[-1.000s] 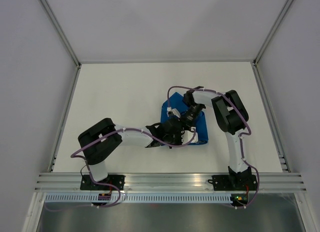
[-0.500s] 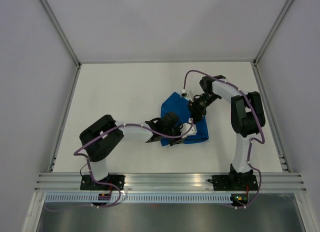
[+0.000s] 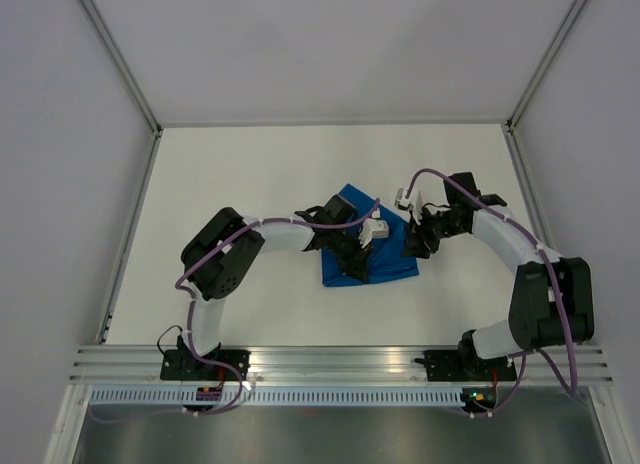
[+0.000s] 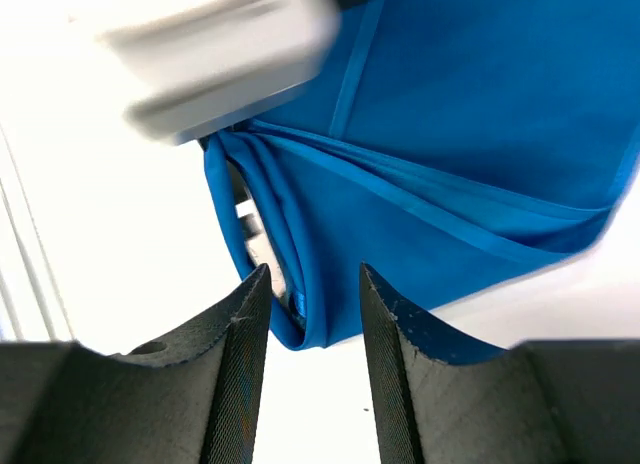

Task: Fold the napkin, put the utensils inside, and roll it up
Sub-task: Roll the napkin with the utensil

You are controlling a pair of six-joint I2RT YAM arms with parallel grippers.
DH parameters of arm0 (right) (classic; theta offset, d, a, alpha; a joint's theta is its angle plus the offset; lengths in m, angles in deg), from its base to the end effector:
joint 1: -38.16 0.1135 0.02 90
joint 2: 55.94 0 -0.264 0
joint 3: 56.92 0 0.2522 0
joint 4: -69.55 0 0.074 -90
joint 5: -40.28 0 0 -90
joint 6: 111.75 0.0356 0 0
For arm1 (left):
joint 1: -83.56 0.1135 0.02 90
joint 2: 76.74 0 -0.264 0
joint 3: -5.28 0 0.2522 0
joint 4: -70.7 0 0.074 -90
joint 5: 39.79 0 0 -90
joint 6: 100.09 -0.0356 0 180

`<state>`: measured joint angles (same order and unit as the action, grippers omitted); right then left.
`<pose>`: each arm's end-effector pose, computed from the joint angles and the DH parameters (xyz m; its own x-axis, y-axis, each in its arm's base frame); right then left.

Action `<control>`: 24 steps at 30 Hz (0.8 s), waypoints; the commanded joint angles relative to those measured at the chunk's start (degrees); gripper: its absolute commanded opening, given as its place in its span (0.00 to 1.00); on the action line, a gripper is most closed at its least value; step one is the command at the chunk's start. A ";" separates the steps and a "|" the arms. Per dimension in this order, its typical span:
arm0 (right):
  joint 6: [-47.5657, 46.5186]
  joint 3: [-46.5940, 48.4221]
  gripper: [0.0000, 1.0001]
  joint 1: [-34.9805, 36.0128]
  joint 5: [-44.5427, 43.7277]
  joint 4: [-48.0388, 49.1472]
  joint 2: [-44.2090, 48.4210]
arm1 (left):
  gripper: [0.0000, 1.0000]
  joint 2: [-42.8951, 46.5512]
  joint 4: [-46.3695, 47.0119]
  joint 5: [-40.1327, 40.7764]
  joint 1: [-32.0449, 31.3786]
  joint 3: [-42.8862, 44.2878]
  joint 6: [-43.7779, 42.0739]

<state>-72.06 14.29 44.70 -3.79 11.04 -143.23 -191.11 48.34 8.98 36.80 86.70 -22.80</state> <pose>0.2714 0.0569 0.2121 -0.4047 -0.5851 -0.7027 -0.9087 0.3429 0.2379 0.2555 -0.3060 0.1339 -0.3724 0.6376 -0.6744 0.9091 0.1042 -0.4034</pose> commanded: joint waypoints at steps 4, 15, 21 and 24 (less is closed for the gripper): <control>-2.26 -12.86 0.48 4.59 -1.89 18.89 15.18 | 0.02 -7.44 -13.27 -7.89 1.50 3.70 4.18; -1.02 -28.71 0.55 24.82 -17.71 34.03 24.27 | 0.02 -12.72 -17.94 -10.01 2.73 8.98 5.76; -1.11 -30.99 0.56 28.77 -19.73 34.99 24.79 | 0.02 -13.34 -17.94 -9.74 2.73 9.33 6.21; -1.03 -31.52 0.56 30.19 -20.53 35.17 24.45 | 0.02 -13.78 -18.03 -9.57 2.82 9.68 6.38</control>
<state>-72.39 -16.46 73.51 -23.15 42.89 -119.10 -201.23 33.69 -6.93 39.57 96.73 -16.75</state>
